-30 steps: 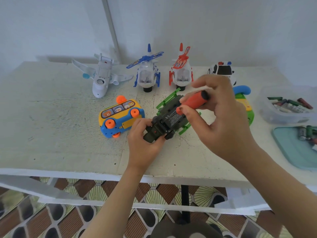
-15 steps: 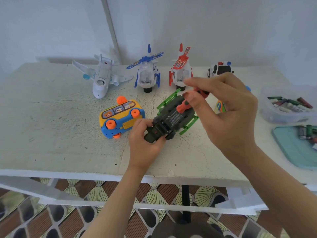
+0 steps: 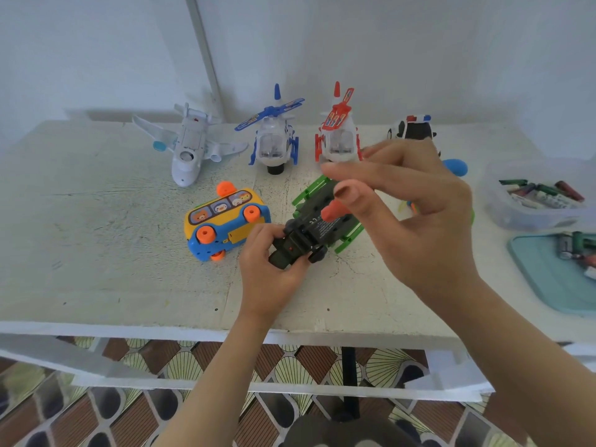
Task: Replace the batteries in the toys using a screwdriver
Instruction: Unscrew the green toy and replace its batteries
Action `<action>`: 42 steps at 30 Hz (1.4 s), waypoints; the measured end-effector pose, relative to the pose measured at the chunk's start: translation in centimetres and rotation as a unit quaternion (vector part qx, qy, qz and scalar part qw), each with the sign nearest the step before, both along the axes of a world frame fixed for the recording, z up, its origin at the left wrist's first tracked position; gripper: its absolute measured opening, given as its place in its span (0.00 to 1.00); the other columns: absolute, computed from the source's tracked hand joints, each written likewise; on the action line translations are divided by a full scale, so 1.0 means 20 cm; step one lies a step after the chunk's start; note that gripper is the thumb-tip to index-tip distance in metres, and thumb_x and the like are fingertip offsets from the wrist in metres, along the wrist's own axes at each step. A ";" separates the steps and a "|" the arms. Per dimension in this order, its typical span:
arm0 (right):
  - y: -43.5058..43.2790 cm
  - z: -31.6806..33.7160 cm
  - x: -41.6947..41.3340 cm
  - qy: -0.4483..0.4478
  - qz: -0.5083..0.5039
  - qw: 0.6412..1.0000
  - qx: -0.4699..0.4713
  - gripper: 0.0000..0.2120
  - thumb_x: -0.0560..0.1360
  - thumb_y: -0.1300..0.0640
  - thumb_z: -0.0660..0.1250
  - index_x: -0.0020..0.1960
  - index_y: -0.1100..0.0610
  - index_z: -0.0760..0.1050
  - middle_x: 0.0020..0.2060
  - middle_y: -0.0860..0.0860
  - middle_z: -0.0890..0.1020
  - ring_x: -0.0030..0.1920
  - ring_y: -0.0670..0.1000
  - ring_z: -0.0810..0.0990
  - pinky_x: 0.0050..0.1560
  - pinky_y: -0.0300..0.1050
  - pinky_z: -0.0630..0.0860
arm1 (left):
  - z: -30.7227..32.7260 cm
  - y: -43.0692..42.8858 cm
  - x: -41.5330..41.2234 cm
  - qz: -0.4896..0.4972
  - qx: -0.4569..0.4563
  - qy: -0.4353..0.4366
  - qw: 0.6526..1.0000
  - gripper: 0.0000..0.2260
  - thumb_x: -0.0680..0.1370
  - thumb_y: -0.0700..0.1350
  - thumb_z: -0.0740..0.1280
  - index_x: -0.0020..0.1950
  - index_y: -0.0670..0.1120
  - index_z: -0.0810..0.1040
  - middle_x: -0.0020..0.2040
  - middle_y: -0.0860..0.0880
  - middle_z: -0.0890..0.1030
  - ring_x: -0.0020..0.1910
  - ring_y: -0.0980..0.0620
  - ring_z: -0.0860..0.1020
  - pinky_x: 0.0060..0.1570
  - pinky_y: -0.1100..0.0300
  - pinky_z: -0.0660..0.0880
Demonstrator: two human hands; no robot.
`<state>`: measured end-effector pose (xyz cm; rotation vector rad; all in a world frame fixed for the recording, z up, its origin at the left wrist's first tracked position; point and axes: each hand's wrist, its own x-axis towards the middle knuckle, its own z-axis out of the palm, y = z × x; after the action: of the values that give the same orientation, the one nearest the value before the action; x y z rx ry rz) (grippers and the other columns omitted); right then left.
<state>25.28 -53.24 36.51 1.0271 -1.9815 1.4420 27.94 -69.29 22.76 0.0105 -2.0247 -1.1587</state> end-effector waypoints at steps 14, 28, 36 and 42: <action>0.00 0.00 -0.03 -0.049 0.019 0.999 -0.007 0.10 0.80 0.64 0.60 0.52 0.58 0.80 0.36 0.55 0.83 0.49 0.44 0.76 0.59 0.39 0.69 | 0.01 0.01 0.01 -0.006 -0.001 0.007 1.000 0.14 0.66 0.48 0.74 0.45 0.50 0.71 0.42 0.58 0.72 0.42 0.63 0.71 0.40 0.72 0.66; 0.02 -0.01 -0.01 -0.119 0.048 0.989 -0.069 0.07 0.77 0.59 0.65 0.54 0.57 0.77 0.40 0.48 0.83 0.44 0.52 0.84 0.61 0.68 0.69 | -0.01 0.00 0.00 0.009 -0.003 -0.006 1.000 0.18 0.63 0.37 0.77 0.45 0.49 0.72 0.43 0.56 0.73 0.44 0.65 0.72 0.43 0.73 0.67; 0.01 -0.04 -0.02 -0.101 0.027 0.993 -0.056 0.09 0.80 0.60 0.60 0.54 0.60 0.78 0.39 0.57 0.82 0.47 0.49 0.81 0.56 0.41 0.73 | -0.01 0.00 0.00 0.007 -0.007 -0.003 1.000 0.18 0.63 0.38 0.77 0.45 0.49 0.72 0.42 0.54 0.73 0.43 0.64 0.72 0.42 0.72 0.67; 0.01 -0.02 0.00 -0.074 0.004 0.995 -0.065 0.08 0.76 0.56 0.68 0.55 0.52 0.80 0.37 0.51 0.84 0.46 0.48 0.79 0.56 0.53 0.73 | -0.01 0.00 0.00 0.006 -0.007 -0.008 1.000 0.18 0.63 0.37 0.77 0.45 0.48 0.72 0.42 0.51 0.74 0.44 0.64 0.72 0.42 0.73 0.66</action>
<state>25.28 -53.13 36.05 0.8972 -1.9557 1.6708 28.00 -69.32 22.51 0.0255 -2.0438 -1.1397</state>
